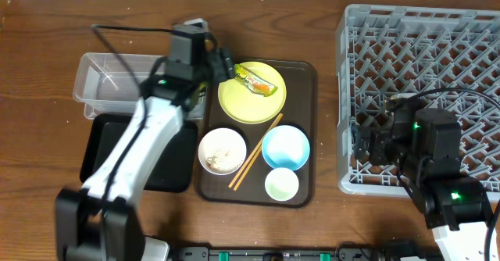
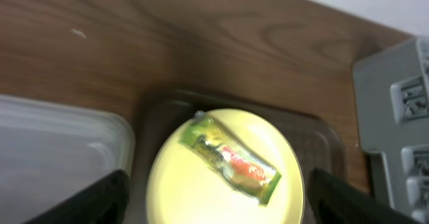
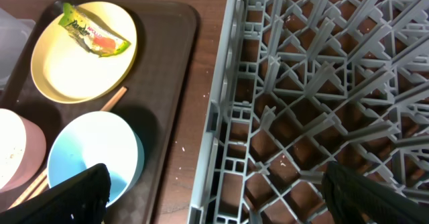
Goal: Sort waste into correct bins and load items into the dishwasher rack
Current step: 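Grasp the green snack wrapper on the yellow plate with the left gripper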
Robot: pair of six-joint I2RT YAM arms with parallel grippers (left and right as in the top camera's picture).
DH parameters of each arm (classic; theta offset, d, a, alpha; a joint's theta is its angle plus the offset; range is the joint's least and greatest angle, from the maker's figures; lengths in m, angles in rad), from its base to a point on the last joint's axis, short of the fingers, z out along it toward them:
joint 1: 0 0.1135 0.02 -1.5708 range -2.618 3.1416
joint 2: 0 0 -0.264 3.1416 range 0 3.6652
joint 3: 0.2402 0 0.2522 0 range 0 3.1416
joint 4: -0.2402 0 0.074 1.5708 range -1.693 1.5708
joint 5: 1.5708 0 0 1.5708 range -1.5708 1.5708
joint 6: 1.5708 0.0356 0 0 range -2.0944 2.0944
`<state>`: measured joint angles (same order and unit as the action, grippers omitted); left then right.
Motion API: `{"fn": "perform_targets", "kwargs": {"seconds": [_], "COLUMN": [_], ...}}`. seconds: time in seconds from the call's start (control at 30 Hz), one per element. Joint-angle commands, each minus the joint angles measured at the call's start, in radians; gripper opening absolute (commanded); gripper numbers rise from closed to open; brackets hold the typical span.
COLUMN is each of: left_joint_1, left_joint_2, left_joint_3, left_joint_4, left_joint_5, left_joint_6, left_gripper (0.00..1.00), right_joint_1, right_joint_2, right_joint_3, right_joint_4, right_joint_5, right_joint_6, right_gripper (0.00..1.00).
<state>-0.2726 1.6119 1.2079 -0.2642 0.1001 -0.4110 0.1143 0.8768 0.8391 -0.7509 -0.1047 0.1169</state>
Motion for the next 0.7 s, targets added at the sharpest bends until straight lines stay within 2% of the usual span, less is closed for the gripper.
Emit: {"fn": "perform_targets", "kwargs": {"seconds": [0.0,0.07,0.53,0.67], "left_joint_1": [-0.025,-0.032,-0.09,-0.105], "left_joint_2": [0.105,0.14,0.349,0.385], "left_joint_3": [0.016,0.016,0.016,0.016], "left_joint_4": [0.076,0.093,0.295,0.305], "left_joint_5": [0.051,0.048,0.015,-0.053], "left_joint_6": [-0.101,-0.134,-0.148,-0.203], "left_gripper": [0.89,0.89,0.87,0.85], "right_joint_1": [-0.005,-0.005,-0.005,-0.005], "right_joint_2": [-0.002,-0.002,-0.002,-0.002], "right_joint_3": [0.022,0.022,0.022,0.022], "right_joint_4": [-0.001,-0.001,-0.002,-0.002], "right_joint_5": [-0.005,-0.005,-0.005,-0.005], "right_joint_6": [-0.01,-0.01,-0.01,-0.01], "right_gripper": [0.99,0.99,0.99,0.99]}}
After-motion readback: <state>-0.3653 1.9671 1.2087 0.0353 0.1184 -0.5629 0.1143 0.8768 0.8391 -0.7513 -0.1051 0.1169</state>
